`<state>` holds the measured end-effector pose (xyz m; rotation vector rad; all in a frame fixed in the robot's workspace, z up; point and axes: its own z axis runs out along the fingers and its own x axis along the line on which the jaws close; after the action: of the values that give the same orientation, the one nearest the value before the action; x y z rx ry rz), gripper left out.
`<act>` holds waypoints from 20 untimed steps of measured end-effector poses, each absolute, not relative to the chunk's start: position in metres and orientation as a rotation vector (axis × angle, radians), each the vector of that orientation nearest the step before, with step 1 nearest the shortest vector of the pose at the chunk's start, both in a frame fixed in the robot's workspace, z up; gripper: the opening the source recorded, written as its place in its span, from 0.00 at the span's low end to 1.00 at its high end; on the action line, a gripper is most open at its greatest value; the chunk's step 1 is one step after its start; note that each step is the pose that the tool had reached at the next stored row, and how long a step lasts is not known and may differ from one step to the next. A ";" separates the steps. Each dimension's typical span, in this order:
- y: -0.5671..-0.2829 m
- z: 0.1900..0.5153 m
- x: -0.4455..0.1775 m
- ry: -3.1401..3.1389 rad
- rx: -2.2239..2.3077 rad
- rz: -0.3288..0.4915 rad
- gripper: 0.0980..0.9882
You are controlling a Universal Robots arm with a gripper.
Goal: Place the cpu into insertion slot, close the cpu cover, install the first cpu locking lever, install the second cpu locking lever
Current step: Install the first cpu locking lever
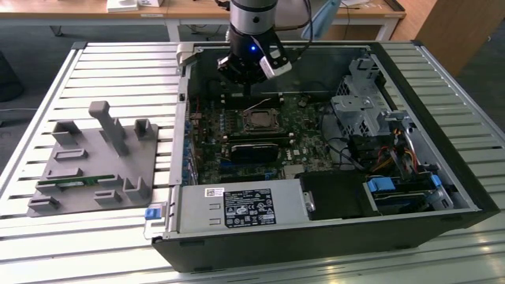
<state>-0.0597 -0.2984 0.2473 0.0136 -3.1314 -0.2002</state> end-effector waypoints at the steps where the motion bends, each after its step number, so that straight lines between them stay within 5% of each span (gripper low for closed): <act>1: -0.298 0.246 -0.060 -3.134 0.014 -0.200 0.01; 20: -0.298 0.230 -0.043 -3.136 0.014 -0.200 0.01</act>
<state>-0.0426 -0.2984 0.2302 0.0143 -3.1357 -0.2001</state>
